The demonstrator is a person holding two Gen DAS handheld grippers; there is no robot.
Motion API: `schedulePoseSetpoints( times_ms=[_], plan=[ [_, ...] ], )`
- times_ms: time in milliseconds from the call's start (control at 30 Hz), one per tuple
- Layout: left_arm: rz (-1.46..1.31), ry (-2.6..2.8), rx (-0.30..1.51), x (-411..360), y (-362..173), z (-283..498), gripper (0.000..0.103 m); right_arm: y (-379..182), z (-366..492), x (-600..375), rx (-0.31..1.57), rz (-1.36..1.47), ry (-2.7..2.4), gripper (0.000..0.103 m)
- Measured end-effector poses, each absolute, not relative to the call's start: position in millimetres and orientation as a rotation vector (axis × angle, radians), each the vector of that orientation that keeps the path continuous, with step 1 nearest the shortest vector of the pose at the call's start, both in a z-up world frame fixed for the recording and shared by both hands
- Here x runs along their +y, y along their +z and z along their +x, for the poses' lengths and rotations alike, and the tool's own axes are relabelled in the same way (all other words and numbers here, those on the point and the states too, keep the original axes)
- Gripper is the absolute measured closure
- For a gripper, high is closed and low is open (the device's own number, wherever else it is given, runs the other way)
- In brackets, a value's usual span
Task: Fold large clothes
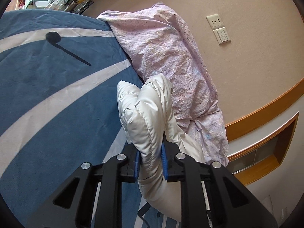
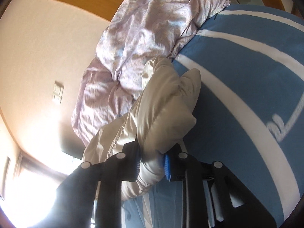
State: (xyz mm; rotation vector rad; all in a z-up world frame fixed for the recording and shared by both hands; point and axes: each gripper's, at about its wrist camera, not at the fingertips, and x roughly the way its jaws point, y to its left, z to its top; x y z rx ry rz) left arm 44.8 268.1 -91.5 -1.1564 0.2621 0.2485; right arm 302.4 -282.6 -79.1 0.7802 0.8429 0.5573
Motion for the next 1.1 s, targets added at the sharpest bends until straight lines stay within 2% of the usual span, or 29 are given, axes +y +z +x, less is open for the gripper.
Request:
schedulePoseSetpoints(
  times_ms=[167,267,333,367,400,433,467,533,600,667,833,933,1100],
  plan=[
    [-1.198,0.271,0.279,267.6,-110.4,4.3,0.086,-91.1,265.1,-280.6,0.896,0.693,0.566,0.082],
    [-1.194,0.306,0.303,262.6,-119.6,-5.6,0.084,-93.5,249.7,-279.8,0.912,0.582,0.507,0.069],
    [-1.181,0.340,0.326,261.4,-124.7,-5.7,0.079,-91.1,244.8,-278.4,0.900,0.503,0.449,0.056],
    [-1.180,0.345,0.331,261.7,-127.0,-5.1,0.074,-88.7,242.8,-276.7,0.888,0.468,0.424,0.053],
    [-1.177,0.351,0.336,261.9,-128.2,-4.6,0.071,-86.3,241.0,-275.6,0.871,0.435,0.391,0.043],
    [-1.166,0.364,0.341,262.2,-128.3,-4.4,0.055,-80.6,237.6,-273.4,0.830,0.384,0.328,0.037],
    [-1.148,0.384,0.343,262.0,-127.6,-5.0,0.035,-73.2,232.6,-270.9,0.772,0.325,0.267,0.036],
    [-1.104,0.411,0.328,260.3,-124.9,-7.9,0.024,-55.6,223.2,-261.8,0.658,0.192,0.136,0.034],
    [-1.069,0.426,0.331,259.6,-122.7,-7.8,0.018,-44.1,219.1,-247.8,0.611,0.140,0.160,0.034],
    [-1.064,0.440,0.340,260.8,-124.8,-7.6,0.017,-38.9,216.4,-225.3,0.608,0.118,0.269,0.038],
    [-1.072,0.434,0.361,256.9,-132.2,-3.9,0.017,-45.8,207.4,-158.1,0.626,-0.014,0.460,0.059],
    [-1.065,0.431,0.368,253.8,-133.5,-0.3,0.017,-50.1,201.4,-133.3,0.640,-0.036,0.525,0.066],
    [-1.053,0.418,0.376,247.7,-132.7,10.3,0.017,-57.8,196.3,-101.4,0.654,-0.090,0.558,0.071]
  ],
)
